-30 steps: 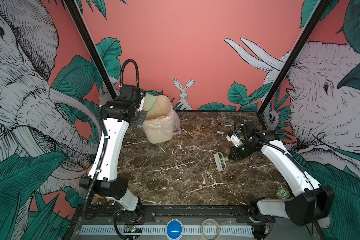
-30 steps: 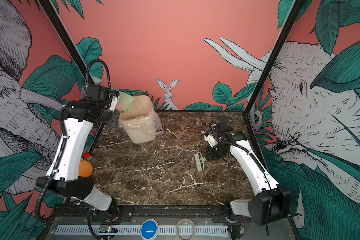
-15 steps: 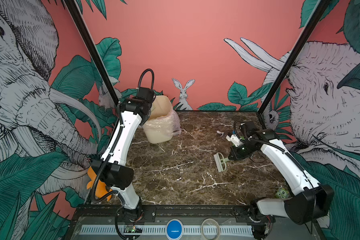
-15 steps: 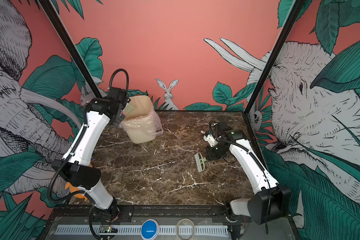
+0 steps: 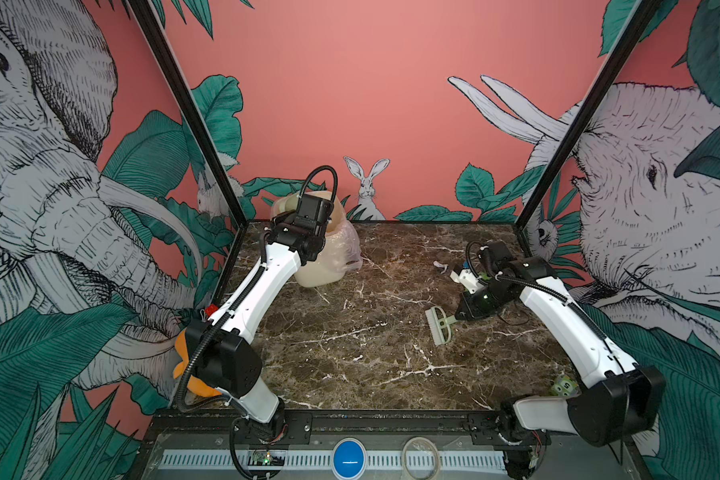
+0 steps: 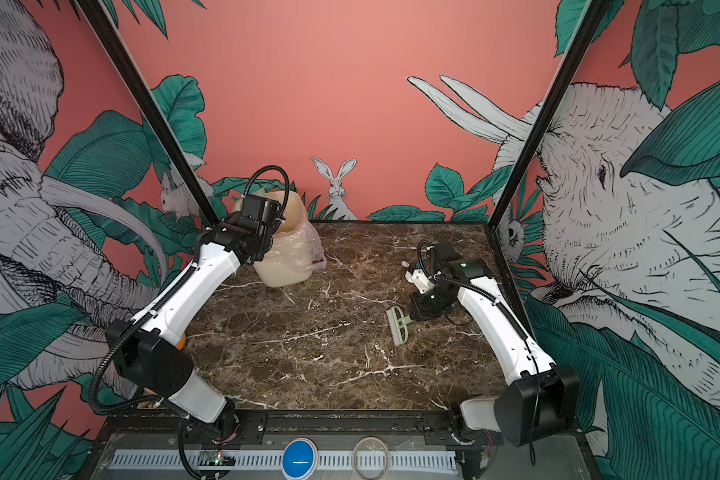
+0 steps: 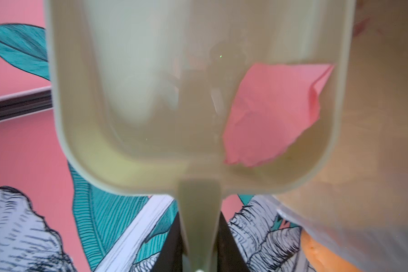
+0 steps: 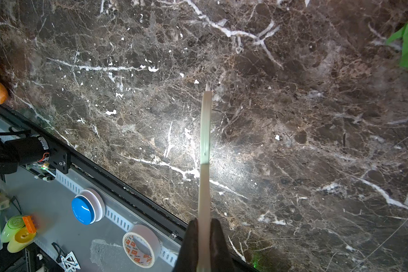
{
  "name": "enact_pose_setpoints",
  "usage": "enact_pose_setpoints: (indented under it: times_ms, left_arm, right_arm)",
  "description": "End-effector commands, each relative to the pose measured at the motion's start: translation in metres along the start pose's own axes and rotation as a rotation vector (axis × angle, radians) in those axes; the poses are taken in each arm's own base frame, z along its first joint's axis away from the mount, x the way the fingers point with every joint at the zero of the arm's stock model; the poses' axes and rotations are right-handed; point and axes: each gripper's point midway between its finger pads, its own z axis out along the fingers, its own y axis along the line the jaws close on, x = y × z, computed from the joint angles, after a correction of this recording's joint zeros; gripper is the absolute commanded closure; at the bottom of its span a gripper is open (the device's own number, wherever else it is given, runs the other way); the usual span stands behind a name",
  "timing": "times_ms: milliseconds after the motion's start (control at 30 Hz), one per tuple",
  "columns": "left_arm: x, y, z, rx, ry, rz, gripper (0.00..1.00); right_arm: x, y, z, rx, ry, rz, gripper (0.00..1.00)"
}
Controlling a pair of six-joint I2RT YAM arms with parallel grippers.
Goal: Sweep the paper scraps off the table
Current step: 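Tip the dustpan over the beige bin with the left gripper to empty it, then lower the empty dustpan with the left while the right brush nears green scraps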
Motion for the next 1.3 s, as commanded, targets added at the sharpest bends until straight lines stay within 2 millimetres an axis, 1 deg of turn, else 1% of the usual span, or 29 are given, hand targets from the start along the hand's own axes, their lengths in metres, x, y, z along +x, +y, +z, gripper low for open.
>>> enact_pose_setpoints:
  times_ms: [0,200,400,500,600,667,733,767,867,900,967,1033,1067,1133,1200,1267]
  left_arm:
    - [0.010,0.040,-0.015,-0.138,0.004,-0.020,0.85]
    - [0.010,0.039,-0.014,-0.154,0.021,0.022,0.85]
    - [0.012,0.032,-0.012,-0.149,0.028,0.043,0.85]
    - [0.013,0.034,-0.013,-0.151,0.026,0.030,0.85]
    - [0.015,0.040,-0.016,-0.148,0.015,-0.018,0.85]
    - [0.014,0.045,-0.022,-0.135,-0.004,-0.076,0.84]
    - [0.008,0.047,-0.034,-0.109,-0.052,-0.137,0.84]
    - [0.004,0.048,-0.041,-0.097,-0.081,-0.162,0.84]
    - [-0.016,0.045,-0.067,-0.040,-0.185,-0.231,0.83]
    - [-0.026,0.043,-0.079,-0.017,-0.230,-0.254,0.83]
    - [-0.044,0.033,-0.100,0.045,-0.310,-0.286,0.83]
    - [-0.064,0.017,-0.122,0.130,-0.394,-0.322,0.83]
    - [-0.077,0.004,-0.138,0.184,-0.452,-0.322,0.83]
    - [-0.097,-0.024,-0.160,0.310,-0.523,-0.343,0.82]
    - [-0.110,-0.050,-0.174,0.408,-0.559,-0.346,0.82]
    - [-0.120,-0.076,-0.186,0.496,-0.581,-0.347,0.82]
  right_arm:
    - [-0.006,0.007,-0.005,-0.033,-0.012,-0.024,1.00]
    - [-0.007,0.007,-0.003,-0.043,-0.010,-0.037,1.00]
    - [-0.009,0.007,-0.002,-0.045,-0.012,-0.045,1.00]
    - [-0.010,0.007,-0.002,-0.044,-0.017,-0.045,1.00]
    - [-0.009,0.005,-0.002,-0.031,-0.014,-0.042,1.00]
    - [-0.008,0.003,-0.003,-0.019,-0.013,-0.041,1.00]
    - [-0.007,-0.001,-0.003,0.009,-0.011,-0.043,1.00]
    - [-0.014,-0.003,-0.012,0.037,-0.037,-0.055,1.00]
    - [-0.016,-0.018,-0.022,0.142,-0.037,-0.062,1.00]
    - [-0.019,-0.023,-0.027,0.180,-0.046,-0.060,1.00]
    - [-0.026,-0.033,-0.038,0.247,-0.065,-0.059,1.00]
    - [-0.037,-0.045,-0.054,0.339,-0.087,-0.060,1.00]
    - [-0.042,-0.050,-0.060,0.376,-0.099,-0.062,1.00]
    - [-0.057,-0.062,-0.072,0.457,-0.133,-0.063,1.00]
    - [-0.072,-0.072,-0.081,0.526,-0.161,-0.078,1.00]
    - [-0.090,-0.081,-0.085,0.583,-0.197,-0.105,1.00]
